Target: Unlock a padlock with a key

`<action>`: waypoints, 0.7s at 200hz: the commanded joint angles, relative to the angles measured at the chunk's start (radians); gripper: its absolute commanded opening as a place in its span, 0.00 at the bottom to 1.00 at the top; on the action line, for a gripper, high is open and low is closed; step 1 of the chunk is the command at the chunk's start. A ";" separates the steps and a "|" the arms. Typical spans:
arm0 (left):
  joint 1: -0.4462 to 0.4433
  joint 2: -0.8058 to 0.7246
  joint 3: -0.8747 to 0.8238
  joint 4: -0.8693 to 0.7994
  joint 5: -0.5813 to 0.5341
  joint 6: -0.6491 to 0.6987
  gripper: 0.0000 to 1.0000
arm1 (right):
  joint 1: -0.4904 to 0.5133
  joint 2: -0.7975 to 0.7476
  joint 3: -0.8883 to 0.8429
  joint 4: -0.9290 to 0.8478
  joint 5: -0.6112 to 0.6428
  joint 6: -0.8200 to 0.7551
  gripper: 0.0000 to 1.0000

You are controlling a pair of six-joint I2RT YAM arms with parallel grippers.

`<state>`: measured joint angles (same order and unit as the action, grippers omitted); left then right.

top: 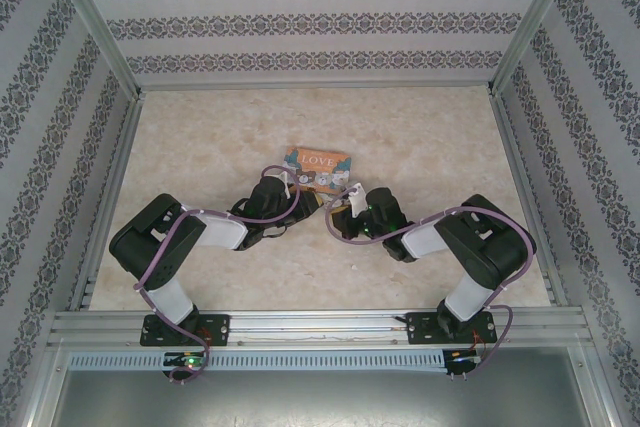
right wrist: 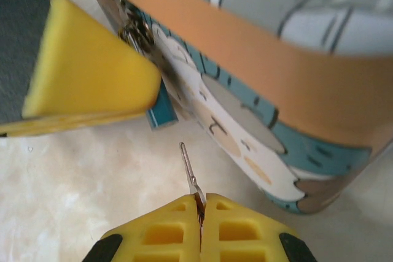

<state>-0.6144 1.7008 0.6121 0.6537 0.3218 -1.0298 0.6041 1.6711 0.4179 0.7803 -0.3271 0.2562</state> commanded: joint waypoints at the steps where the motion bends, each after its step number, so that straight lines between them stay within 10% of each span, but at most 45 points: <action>1: -0.013 -0.007 0.029 0.014 0.006 0.001 0.17 | -0.004 -0.011 -0.011 0.002 -0.027 -0.020 0.00; 140: -0.013 -0.007 0.019 0.023 0.005 -0.002 0.17 | 0.003 -0.027 0.035 0.013 -0.047 -0.011 0.00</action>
<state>-0.6144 1.7008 0.6121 0.6510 0.3218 -1.0298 0.6044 1.6634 0.4290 0.7753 -0.3420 0.2558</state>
